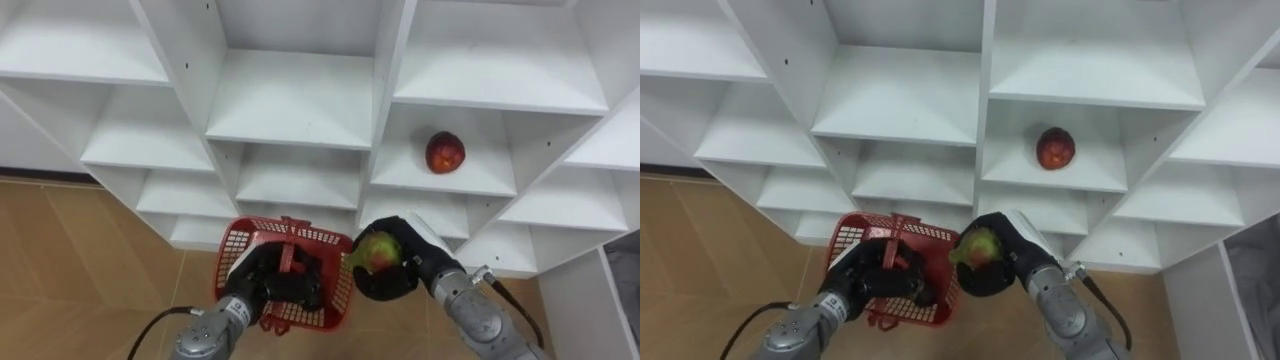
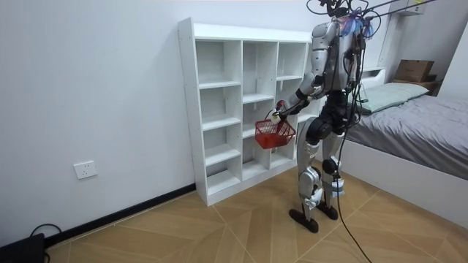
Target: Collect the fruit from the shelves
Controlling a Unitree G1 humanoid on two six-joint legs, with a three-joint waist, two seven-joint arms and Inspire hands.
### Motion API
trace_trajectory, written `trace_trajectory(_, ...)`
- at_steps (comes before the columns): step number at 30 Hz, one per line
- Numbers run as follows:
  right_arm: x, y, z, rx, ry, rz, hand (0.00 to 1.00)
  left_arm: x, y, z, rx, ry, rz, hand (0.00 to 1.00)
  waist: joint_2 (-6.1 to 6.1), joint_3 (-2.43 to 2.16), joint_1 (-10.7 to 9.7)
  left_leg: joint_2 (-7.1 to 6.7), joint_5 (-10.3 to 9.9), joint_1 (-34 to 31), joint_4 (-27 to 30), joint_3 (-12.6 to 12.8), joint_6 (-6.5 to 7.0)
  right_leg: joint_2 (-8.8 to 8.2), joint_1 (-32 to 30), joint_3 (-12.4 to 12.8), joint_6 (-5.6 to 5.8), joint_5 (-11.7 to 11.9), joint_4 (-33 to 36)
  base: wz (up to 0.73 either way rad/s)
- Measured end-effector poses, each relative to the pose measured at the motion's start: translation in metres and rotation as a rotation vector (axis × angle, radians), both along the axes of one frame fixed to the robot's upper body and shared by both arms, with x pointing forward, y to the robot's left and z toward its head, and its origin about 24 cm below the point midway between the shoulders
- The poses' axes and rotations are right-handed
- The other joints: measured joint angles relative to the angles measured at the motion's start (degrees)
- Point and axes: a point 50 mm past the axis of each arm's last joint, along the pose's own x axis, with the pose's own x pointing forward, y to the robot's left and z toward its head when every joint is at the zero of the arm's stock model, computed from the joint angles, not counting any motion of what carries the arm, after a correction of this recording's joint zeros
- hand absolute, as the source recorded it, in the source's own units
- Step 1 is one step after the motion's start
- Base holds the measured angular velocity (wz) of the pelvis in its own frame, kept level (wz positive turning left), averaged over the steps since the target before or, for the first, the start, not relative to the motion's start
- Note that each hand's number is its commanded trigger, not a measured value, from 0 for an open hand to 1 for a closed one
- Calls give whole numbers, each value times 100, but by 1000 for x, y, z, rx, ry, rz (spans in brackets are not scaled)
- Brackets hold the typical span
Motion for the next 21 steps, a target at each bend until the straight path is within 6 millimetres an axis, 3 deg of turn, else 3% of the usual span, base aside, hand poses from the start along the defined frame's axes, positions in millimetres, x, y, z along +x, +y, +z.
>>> trace_trajectory(21, 14, 3, 5, -47, -47, 4, 100, 2, -6, 6, -30, -28, -49, 100, 46, 4, -2, 0, 0, -119, -1, -3, -1, 29, -116, -8, 5, -10, -2, 0)
